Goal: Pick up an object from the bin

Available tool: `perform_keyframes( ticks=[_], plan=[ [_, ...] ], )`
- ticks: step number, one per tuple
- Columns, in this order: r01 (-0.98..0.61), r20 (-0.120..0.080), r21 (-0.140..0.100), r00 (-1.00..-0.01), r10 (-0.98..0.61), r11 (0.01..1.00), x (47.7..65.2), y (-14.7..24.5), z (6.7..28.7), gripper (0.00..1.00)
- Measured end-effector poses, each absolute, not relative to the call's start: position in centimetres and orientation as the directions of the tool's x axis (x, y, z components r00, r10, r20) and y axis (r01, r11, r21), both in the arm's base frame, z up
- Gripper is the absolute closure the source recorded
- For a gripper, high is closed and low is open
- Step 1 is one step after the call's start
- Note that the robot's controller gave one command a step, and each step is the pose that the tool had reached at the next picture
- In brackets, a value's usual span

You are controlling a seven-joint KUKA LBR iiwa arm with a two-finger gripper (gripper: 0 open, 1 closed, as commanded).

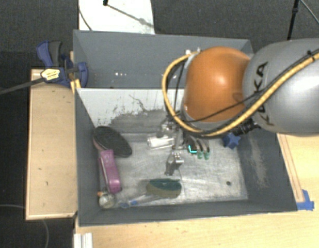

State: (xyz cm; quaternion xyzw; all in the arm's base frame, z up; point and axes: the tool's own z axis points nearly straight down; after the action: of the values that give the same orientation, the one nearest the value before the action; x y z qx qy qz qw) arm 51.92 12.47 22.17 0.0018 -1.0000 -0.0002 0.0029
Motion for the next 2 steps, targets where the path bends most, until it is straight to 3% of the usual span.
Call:
perform_keyframes(
  ticks=[1,2],
  plan=[
    [-0.135,0.007,0.000,-0.991,-0.135,0.991,48.3,9.2,13.3,0.00],
    [-0.264,0.004,0.001,-0.965,-0.264,0.965,49.3,9.7,7.5,0.00]
  ],
)
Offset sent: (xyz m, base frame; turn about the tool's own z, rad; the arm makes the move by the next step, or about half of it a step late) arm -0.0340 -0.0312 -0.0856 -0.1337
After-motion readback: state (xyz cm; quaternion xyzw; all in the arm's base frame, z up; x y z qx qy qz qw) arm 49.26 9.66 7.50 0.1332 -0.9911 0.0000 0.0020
